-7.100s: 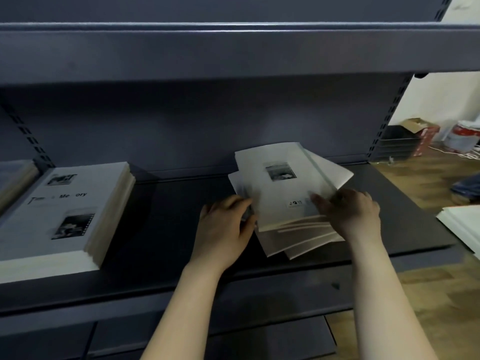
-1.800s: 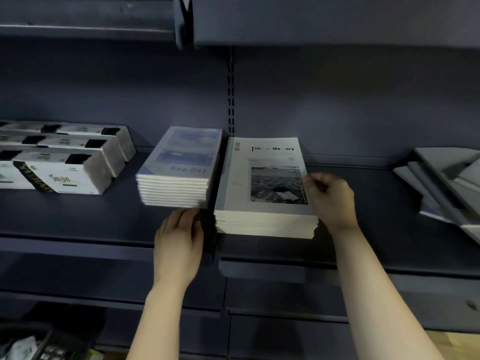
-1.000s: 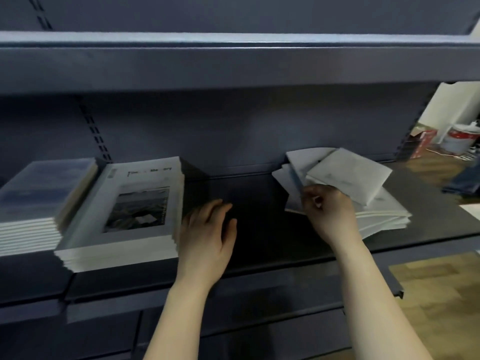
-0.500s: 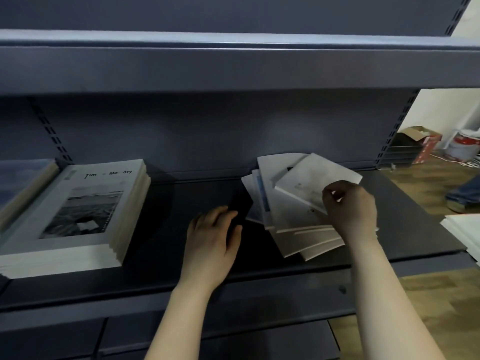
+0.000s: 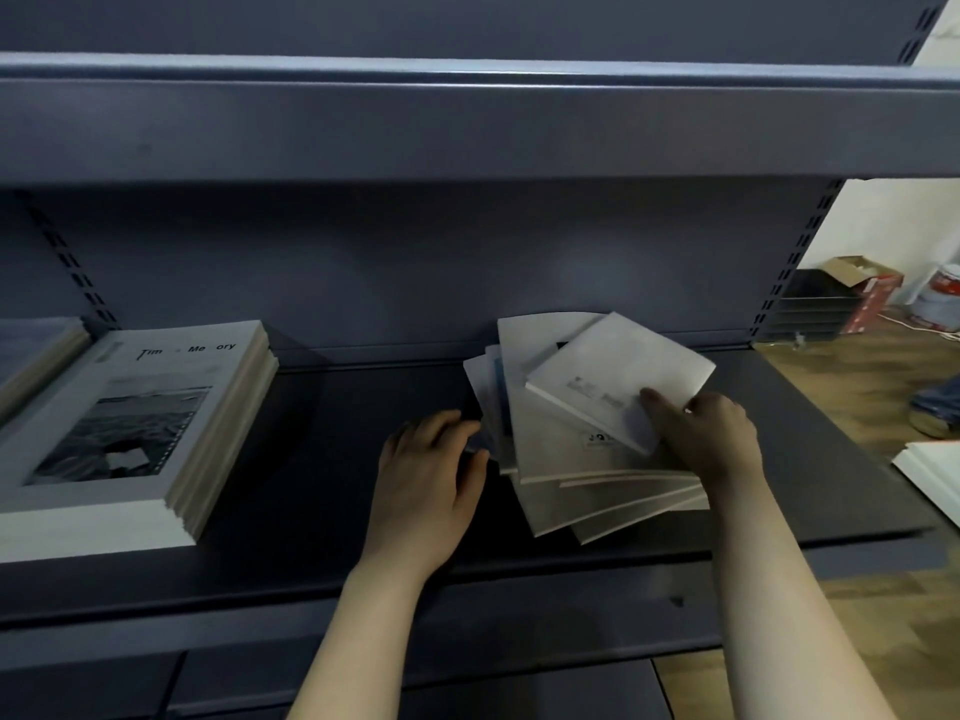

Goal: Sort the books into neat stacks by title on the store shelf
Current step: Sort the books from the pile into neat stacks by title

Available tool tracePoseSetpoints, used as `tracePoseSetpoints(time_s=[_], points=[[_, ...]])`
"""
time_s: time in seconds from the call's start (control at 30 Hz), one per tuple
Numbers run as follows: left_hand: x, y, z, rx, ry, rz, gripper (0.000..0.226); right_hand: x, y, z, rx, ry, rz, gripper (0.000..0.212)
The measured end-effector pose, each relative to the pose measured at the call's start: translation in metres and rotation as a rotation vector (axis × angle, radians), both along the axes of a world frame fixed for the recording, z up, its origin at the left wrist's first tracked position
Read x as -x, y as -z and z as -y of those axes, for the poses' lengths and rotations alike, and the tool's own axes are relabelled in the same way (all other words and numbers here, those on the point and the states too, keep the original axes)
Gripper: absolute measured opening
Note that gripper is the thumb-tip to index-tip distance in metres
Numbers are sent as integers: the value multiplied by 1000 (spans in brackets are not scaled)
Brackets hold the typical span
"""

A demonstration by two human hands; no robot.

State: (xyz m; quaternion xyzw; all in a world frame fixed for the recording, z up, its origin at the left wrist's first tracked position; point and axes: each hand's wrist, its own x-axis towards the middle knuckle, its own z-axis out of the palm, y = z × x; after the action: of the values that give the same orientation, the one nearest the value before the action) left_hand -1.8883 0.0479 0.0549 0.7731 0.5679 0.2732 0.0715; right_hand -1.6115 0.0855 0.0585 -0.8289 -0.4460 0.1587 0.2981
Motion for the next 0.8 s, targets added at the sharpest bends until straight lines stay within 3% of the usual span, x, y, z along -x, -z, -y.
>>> tracePoseSetpoints(time_s=[0.23, 0.33, 0.43, 0.6, 0.8], points=[[-2, 2, -1, -27, -1, 3, 36, 6, -14, 2, -233, 32, -109, 66], [0, 2, 0, -37, 2, 13, 40, 18, -20, 3, -423, -39, -374, 42], [2, 0, 2, -48, 25, 40, 53, 43, -28, 10, -543, -92, -687, 39], [0, -13, 3, -24, 89, 79, 78, 90, -40, 18, -527, -229, -873, 34], [19, -23, 7, -59, 0, -66, 61, 146, -43, 23, -450, -353, -1010, 34]])
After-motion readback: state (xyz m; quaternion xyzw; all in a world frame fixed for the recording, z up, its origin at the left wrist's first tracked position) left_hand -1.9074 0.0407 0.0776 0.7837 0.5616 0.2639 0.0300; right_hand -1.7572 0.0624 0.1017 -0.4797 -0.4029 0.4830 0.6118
